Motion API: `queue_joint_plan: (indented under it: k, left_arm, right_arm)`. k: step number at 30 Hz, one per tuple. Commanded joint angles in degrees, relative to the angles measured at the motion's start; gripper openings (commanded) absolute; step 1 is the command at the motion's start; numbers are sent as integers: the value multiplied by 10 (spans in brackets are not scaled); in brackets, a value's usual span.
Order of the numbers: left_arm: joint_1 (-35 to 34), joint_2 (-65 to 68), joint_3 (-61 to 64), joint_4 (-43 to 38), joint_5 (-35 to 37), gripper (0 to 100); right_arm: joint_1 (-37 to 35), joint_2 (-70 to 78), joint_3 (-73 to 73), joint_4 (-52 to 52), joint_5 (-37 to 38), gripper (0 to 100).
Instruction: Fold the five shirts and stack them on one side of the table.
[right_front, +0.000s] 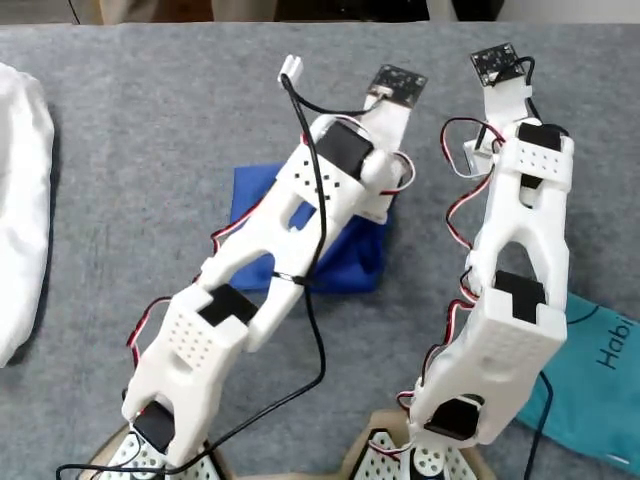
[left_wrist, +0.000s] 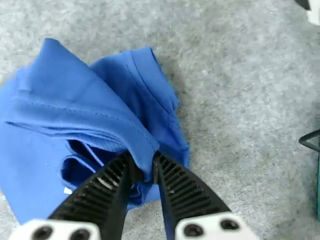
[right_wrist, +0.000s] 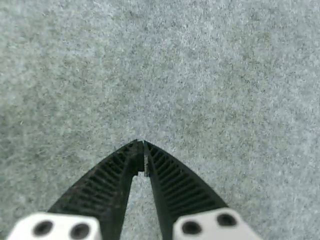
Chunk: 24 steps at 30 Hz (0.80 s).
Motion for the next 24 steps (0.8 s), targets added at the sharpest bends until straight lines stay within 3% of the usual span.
queue_joint_plan:
  k: [1,12,18,24]
  left_arm:
    - [7,7,-33,-11,4,19]
    - [7,40,-33,-12,3,26]
    - [3,37,-46,-2,55,191]
    - [-40,39,-174,46,72,198]
  right_arm:
    - [8,-1,-42,-10,-4,8]
    - [8,-1,-42,-10,-4,9]
    - [7,-1,-42,-10,-4,9]
    - [7,-1,-41,-10,-4,9]
